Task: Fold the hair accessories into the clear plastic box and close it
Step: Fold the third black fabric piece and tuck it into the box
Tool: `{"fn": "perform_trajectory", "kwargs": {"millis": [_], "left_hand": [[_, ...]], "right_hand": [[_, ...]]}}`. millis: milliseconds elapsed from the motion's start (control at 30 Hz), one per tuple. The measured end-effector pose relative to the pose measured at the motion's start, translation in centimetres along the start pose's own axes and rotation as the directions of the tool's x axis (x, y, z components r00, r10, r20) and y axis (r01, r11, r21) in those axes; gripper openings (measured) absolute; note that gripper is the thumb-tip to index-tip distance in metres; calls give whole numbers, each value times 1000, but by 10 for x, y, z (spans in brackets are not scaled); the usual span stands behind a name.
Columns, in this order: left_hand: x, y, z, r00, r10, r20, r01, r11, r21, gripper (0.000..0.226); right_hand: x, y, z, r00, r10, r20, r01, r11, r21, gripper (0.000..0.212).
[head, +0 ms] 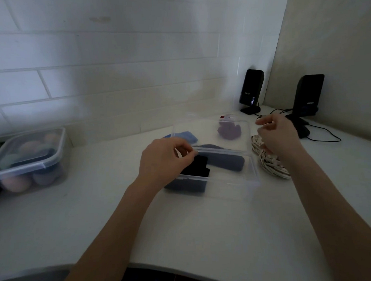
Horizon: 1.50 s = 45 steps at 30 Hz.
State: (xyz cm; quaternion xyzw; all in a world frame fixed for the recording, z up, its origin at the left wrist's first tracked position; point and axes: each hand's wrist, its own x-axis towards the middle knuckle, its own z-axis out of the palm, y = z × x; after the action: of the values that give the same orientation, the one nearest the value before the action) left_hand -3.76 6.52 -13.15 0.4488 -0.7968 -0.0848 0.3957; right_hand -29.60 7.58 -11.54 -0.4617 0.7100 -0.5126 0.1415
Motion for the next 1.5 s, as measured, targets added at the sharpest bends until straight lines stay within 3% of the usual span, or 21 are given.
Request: {"fn": "perform_trajectory", "kwargs": {"millis": [133,400,567,733,867,967,1100,1233,1367,1500], "left_hand": [[1,-2,1,999,31,-35,-33,998,-62,9],[-1,-1,1,992,20,-125,-29,997,-72,7],[0,-2,1,993,28,-118,-41,993,-110,8],[0,-4,3,994,6,-109,-20,992,-121,11],[0,-5,5,997,1,-75,-9,995,-103,13],[0,-5,5,997,-6,-79,-2,994,-105,14],[0,-6,6,996,-9,-88,-4,989,-148,15],[1,-5,5,994,10,-112,-27,988,-154,9],[0,2,0,984,94,-153,-118,980,-160,11],[-4,14,-9,960,166,-224,-220,944,-244,28]], "right_hand": [[-3,6,4,953,109,284,-65,985,-162,20],[-9,8,9,822,39,568,188,923,-336,28],[-10,7,4,813,59,579,196,909,-367,9],[-4,1,-5,883,51,467,133,926,-353,12],[-5,-4,-4,925,123,358,-18,959,-284,13],[-5,-7,-5,975,47,217,11,966,-257,14],[-8,-14,-6,995,-63,72,63,998,2,9],[-18,-31,-10,984,-173,28,155,935,318,24],[-29,-45,-13,940,-230,251,23,778,627,35],[-36,-52,-11,860,-305,409,-96,690,717,29]]}}
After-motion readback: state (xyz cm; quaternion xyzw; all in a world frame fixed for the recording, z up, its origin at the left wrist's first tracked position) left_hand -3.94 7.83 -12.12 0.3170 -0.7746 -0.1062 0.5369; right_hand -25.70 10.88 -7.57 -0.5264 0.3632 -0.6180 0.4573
